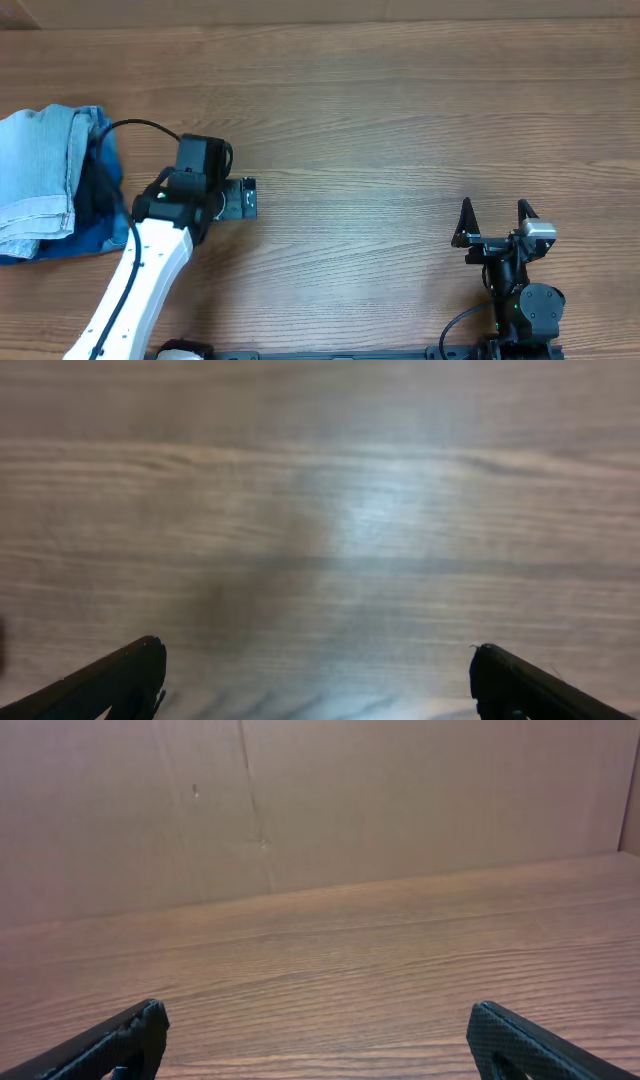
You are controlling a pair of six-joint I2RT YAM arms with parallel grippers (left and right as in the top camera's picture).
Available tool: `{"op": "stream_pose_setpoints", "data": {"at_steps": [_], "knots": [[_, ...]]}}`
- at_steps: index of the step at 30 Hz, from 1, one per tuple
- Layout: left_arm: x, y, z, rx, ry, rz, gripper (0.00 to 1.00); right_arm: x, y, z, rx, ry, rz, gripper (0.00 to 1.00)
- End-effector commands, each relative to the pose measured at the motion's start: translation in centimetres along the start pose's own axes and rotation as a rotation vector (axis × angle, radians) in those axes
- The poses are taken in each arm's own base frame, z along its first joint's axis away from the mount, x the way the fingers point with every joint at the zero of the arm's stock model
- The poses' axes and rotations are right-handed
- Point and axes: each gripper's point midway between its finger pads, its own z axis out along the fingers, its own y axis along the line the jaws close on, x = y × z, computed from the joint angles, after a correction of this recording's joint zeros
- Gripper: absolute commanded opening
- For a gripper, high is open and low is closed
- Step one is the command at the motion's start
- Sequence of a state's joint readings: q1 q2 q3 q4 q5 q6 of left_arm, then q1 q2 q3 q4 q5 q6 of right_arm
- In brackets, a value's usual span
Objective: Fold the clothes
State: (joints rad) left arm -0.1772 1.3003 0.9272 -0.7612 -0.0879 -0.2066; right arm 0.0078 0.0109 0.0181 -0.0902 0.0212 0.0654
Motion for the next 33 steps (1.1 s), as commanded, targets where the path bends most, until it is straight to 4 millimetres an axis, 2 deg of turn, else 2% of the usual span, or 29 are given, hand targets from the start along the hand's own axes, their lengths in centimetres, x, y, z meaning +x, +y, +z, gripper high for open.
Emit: {"op": "stream_pose_setpoints", "data": {"at_steps": [1,5,7,12,14,23,25,29,32,33], "knots": [[-1.1,1.2,-2.2,-0.035,-0.105,-0.021,1.0,0.2,0.0,0.0,-0.005,-0.004,-0.006,1.0],[-2.8,2.8,-5.1,-0.035,-0.248,-0.082,1.0,0.2,0.0,0.0,-0.005,-0.004,-0.006,1.0],[-3.3,3.2,-5.7,-0.027,-0.331,-0.104,1.0,0.2,0.0,0.0,-0.005,-0.004,-0.006,1.0],[-1.4,3.8,-4.7,0.07,-0.466,-0.16,1.0,0.2,0.0,0.0,-0.005,-0.004,-0.006,1.0],[-0.7,4.3,-4.8,0.08,-0.527,-0.176,1.0,0.2,0.0,0.0,-0.005,-0.004,-0.006,1.0],[0.8,4.3,-8.3,0.109,-0.801,-0.165,1.0,0.2,0.0,0.0,-0.005,-0.004,-0.006,1.0],[1.3,4.2,-8.6,0.114,-0.852,-0.159,1.0,0.2,0.0,0.0,-0.005,-0.004,-0.006,1.0],[0.9,4.1,-9.7,0.139,-1.048,-0.154,1.0,0.2,0.0,0.0,-0.005,-0.004,-0.006,1.0],[1.2,4.0,-9.3,0.161,-1.184,-0.153,1.0,0.2,0.0,0.0,-0.005,-0.004,-0.006,1.0],[1.2,4.4,-9.8,0.142,-1.202,-0.161,1.0,0.2,0.0,0.0,-0.005,-0.004,-0.006,1.0]]}}
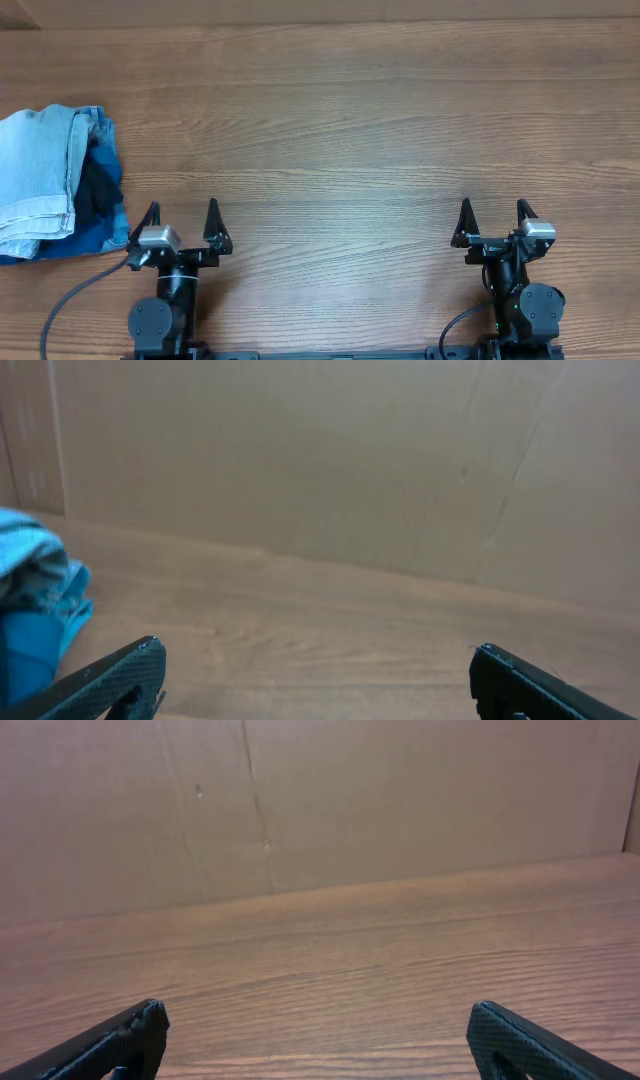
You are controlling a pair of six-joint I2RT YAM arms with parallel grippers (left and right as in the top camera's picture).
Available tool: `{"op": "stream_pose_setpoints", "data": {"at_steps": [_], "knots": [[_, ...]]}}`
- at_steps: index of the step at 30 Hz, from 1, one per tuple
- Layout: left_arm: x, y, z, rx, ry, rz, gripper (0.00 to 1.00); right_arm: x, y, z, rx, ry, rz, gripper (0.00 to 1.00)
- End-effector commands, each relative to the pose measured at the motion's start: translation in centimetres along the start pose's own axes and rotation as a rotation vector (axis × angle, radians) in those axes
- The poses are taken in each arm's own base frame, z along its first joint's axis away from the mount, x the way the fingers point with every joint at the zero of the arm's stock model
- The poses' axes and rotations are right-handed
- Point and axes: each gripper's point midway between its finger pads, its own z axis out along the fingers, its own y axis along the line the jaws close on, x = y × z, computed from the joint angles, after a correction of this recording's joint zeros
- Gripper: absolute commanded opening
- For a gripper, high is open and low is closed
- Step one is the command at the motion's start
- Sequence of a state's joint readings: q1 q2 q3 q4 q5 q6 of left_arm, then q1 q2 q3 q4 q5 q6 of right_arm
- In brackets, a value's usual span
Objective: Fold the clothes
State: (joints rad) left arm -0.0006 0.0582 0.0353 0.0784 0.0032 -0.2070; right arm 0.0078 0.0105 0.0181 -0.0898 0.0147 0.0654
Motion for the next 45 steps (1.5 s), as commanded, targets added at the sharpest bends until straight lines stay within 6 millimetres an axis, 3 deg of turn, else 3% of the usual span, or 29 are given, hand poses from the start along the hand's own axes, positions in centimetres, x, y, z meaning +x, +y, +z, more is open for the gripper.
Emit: {"op": "stream_pose_setpoints", "data": {"at_steps": [1,6,7,9,10,15,45], "knots": [[-0.3,0.7,-0.3,-0.032,-0.05,0.001,1.0,0.2,-0.1,0.0,0.001,-0.004,-0.006,1.0],[-0.8,2.2,-0.4,-0.123,-0.073,-0.002,1.0,0.2,-0.1,0.0,0.001,-0.004,-0.006,1.0],[-0.1,2.3,-0.4,-0.122,-0.044,-0.001,1.0,0.2,-0.1,0.0,0.001,-0.004,-0.006,1.0],[3.5,2.3,-0.5,-0.111,0.104,0.001,1.0,0.2,-0.1,0.0,0.001,-0.004,-0.006,1.0],[3.6,2.1,-0.5,-0.098,0.111,0.022,1.0,0.2,-0.1,0.0,0.001,-0.004,-0.006,1.0],[3.8,1.4,-0.5,-0.053,0.122,0.02,1.0,0.2,-0.1,0.0,0.001,-0.004,-0.006,1.0],[3.8,1.7,-0.5,-0.066,0.121,0.02,1.0,0.2,-0.1,0.0,0.001,-0.004,-0.006,1.0]]}}
